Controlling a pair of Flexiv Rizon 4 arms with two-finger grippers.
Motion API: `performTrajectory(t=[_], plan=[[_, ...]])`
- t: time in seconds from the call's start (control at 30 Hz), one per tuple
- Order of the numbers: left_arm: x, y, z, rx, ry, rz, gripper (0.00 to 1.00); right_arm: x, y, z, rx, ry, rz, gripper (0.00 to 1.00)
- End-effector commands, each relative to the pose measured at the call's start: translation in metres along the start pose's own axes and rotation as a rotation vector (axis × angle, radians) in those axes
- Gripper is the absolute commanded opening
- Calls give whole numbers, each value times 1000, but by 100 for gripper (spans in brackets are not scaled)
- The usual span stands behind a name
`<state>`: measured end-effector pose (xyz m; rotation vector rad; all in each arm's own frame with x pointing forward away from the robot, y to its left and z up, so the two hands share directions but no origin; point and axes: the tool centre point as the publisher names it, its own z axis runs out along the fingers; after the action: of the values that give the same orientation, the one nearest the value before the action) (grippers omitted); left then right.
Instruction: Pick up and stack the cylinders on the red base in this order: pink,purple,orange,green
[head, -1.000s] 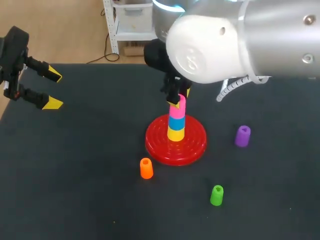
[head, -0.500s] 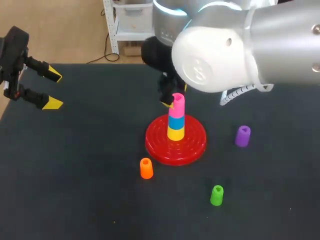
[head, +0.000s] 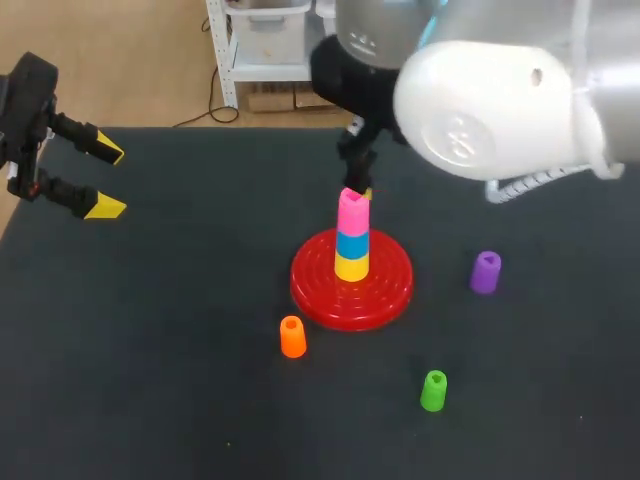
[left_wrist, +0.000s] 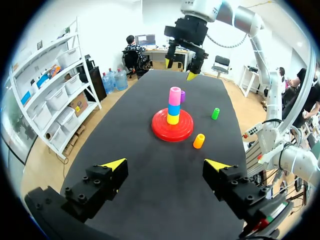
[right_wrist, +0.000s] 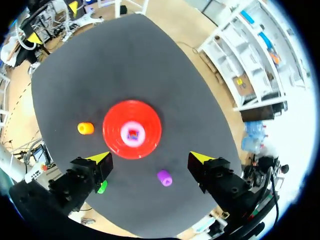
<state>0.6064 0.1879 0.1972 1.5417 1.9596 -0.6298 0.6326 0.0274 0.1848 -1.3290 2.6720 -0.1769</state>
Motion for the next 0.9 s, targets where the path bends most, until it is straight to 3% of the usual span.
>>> performTrajectory(t=[0.03, 0.23, 0.43, 0.63, 0.9], plan=[[2, 0, 0, -1, -5, 3, 100, 31, -10, 13, -7, -16, 52, 100], [2, 0, 0, -1, -5, 3, 100, 63, -26, 26, -27, 15, 146, 100], [2, 0, 0, -1, -5, 3, 100, 80, -33, 40, -43, 33, 189, 100], [2, 0, 0, -1, -5, 3, 100, 77, -20, 38, -40, 13, 125, 100], [2, 0, 0, -1, -5, 3, 100, 80, -14, 49, -49, 49, 114, 100]])
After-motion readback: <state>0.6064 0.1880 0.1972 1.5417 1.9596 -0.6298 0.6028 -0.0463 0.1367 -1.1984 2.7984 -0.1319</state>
